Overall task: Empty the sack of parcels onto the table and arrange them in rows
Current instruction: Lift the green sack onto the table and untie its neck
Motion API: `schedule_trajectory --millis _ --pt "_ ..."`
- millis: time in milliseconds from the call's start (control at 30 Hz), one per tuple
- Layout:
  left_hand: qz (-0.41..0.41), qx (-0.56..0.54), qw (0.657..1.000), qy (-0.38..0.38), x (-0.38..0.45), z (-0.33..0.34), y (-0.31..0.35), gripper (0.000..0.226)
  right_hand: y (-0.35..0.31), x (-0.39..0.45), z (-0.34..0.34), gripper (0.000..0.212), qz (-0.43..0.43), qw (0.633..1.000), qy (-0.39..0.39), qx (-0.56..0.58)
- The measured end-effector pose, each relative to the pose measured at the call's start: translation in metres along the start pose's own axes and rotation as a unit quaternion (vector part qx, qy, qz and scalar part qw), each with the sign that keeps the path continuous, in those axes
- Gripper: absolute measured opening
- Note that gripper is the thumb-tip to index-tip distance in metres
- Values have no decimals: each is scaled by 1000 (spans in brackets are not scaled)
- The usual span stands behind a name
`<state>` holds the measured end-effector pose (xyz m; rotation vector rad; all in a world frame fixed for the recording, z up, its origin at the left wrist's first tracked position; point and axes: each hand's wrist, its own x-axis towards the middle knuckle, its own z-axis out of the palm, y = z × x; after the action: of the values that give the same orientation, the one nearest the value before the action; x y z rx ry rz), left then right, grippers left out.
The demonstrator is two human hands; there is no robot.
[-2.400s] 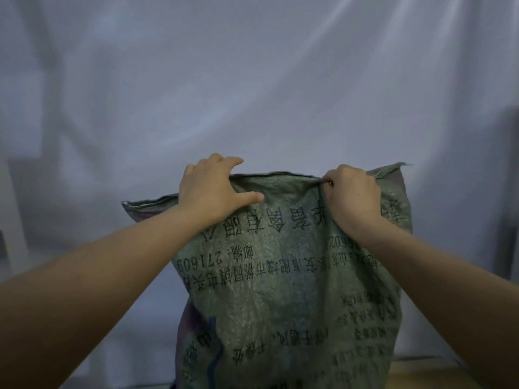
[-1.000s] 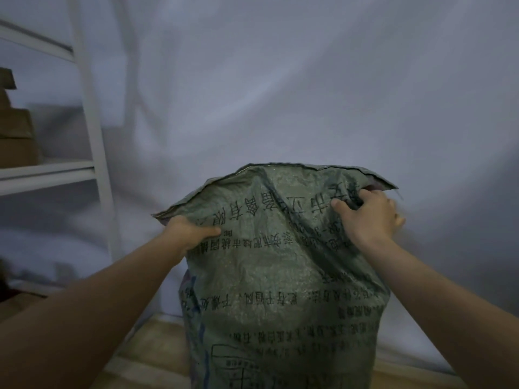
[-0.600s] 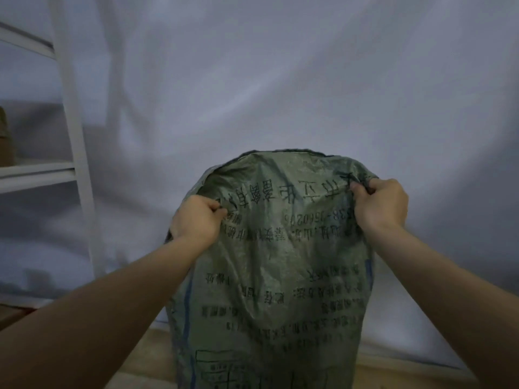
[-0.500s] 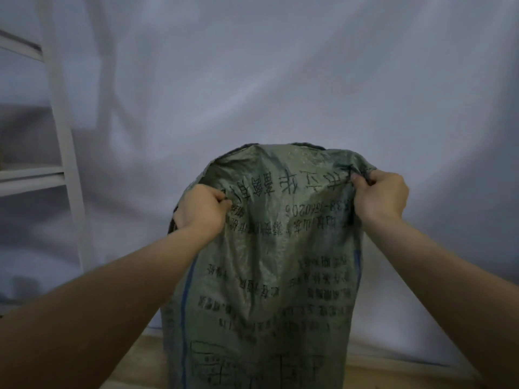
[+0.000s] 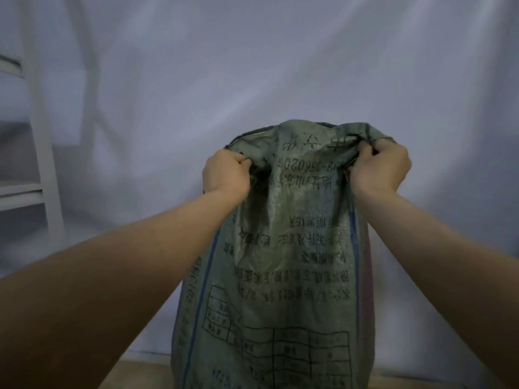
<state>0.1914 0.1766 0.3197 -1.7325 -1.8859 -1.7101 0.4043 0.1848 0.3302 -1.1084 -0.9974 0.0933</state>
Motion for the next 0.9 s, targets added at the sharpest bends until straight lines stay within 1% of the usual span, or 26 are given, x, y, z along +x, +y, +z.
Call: schedule_trajectory --millis 33,67,133,167,233,267,333,367,433,467,500,533,567,633,667,700,733,767,800,833,867,900 --pt "6 -17 1000 3 -1 1 1 34 1 1 1 39 -19 1000 -17 -12" --pt "9 -31 999 -5 -5 4 0 43 3 -2 2 35 -34 998 -46 -37" --pt "7 -61 997 -51 -20 11 -5 59 14 -13 6 25 -40 988 -120 -86" --pt "8 -75 994 -82 -29 15 -9 62 21 -19 9 24 -30 984 -158 -81" --pt "27 -83 986 -139 -42 25 -20 61 33 -33 13 34 -23 973 -215 -82" --pt "42 -76 985 -152 -46 29 -24 57 36 -39 15 40 -40 967 -228 -107" --pt "50 -52 988 -136 -46 36 -30 48 34 -46 17 45 -73 953 -260 -136" --pt "43 -44 992 -109 -45 37 -29 39 31 -48 17 45 -83 945 -280 -146" --pt "16 -19 999 -45 -43 36 -26 31 25 -49 17 42 -101 926 -325 -163" --pt "-1 -4 1000 -26 -40 35 -25 27 23 -49 15 40 -111 919 -337 -169" --pt "-20 18 1000 -14 -38 33 -24 25 23 -50 13 39 -124 919 -334 -167" --pt "-37 40 999 0 -36 31 -23 27 25 -51 9 38 -148 923 -316 -164" --pt "-46 56 997 13 -32 29 -24 28 27 -52 5 33 -179 929 -279 -166" --pt "-46 71 996 41 -25 26 -27 24 30 -54 -6 14 -236 939 -163 -191" --pt "-44 77 995 45 -24 24 -27 21 29 -54 -12 8 -259 938 -105 -205" --pt "-34 88 995 43 -24 23 -28 19 28 -52 -16 21 -272 936 -61 -217" --pt "-18 97 994 39 -24 21 -29 18 27 -46 -19 37 -271 933 -52 -230" --pt "-1 107 994 34 -24 20 -30 18 27 -40 -19 52 -258 930 -68 -253" --pt "11 109 994 30 -25 20 -31 19 27 -34 -19 62 -237 925 -104 -277" --pt "16 103 994 24 -25 19 -32 23 28 -29 -17 63 -213 919 -156 -294" --pt "17 83 996 17 -26 19 -32 27 31 -26 -14 52 -190 917 -209 -281" --pt "17 61 998 9 -27 19 -33 29 32 -27 -13 30 -170 919 -243 -259"
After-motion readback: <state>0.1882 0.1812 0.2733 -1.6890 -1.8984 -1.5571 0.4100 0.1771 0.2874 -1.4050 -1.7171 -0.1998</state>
